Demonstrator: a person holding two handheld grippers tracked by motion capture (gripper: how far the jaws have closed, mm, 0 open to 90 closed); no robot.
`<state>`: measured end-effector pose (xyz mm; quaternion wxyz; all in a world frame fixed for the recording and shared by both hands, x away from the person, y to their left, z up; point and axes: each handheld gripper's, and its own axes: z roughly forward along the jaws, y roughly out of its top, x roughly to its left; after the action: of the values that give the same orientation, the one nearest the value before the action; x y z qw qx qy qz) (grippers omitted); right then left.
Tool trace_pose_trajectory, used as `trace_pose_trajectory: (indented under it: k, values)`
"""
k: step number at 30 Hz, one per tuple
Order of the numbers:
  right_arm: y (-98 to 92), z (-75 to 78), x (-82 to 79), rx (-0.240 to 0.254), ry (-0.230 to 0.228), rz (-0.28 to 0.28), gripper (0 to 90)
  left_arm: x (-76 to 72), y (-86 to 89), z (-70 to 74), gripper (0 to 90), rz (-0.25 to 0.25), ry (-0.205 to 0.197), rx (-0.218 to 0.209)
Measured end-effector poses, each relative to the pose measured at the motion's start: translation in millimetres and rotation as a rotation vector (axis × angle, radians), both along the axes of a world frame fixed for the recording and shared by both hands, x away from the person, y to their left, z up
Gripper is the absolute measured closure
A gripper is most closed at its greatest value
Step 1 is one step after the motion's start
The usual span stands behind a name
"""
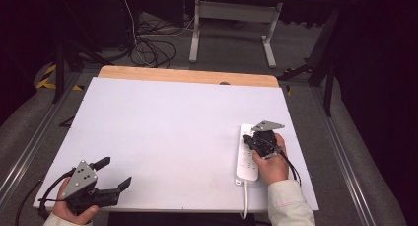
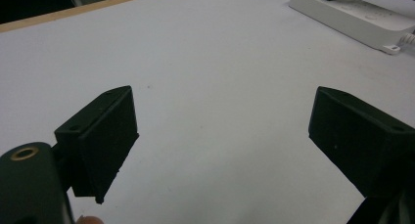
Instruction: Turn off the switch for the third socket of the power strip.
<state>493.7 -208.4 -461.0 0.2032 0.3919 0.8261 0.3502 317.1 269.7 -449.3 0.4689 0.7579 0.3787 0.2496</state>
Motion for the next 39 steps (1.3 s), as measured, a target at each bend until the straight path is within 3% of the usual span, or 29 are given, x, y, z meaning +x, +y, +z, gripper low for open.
trace_pose_trajectory:
  k: [12, 14, 17, 22, 39]
  values:
    - [2.6, -0.8, -2.1, -0.014, -0.013, -0.012, 90.0, 0.0, 0.4, 0.3, 11.4, -0.001, -0.001, 0.000]
    - [1.5, 1.0, -4.3, 0.015, -0.021, -0.007, 90.0, 0.1, 0.5, 0.5, 11.4, -0.002, 0.000, -0.003]
    - [1.4, 1.6, -6.0, 0.020, -0.038, 0.001, 90.0, 0.5, 0.6, 0.5, 11.4, -0.005, 0.002, -0.005]
    - [-1.6, 12.9, -12.1, 0.094, -0.090, 0.007, 90.0, 0.4, 0.6, 0.5, 11.4, -0.005, 0.003, -0.005]
    - [-7.4, 23.3, -20.0, 0.130, -0.128, 0.006, 90.0, 0.7, 0.3, 0.5, 11.4, -0.002, 0.005, -0.006]
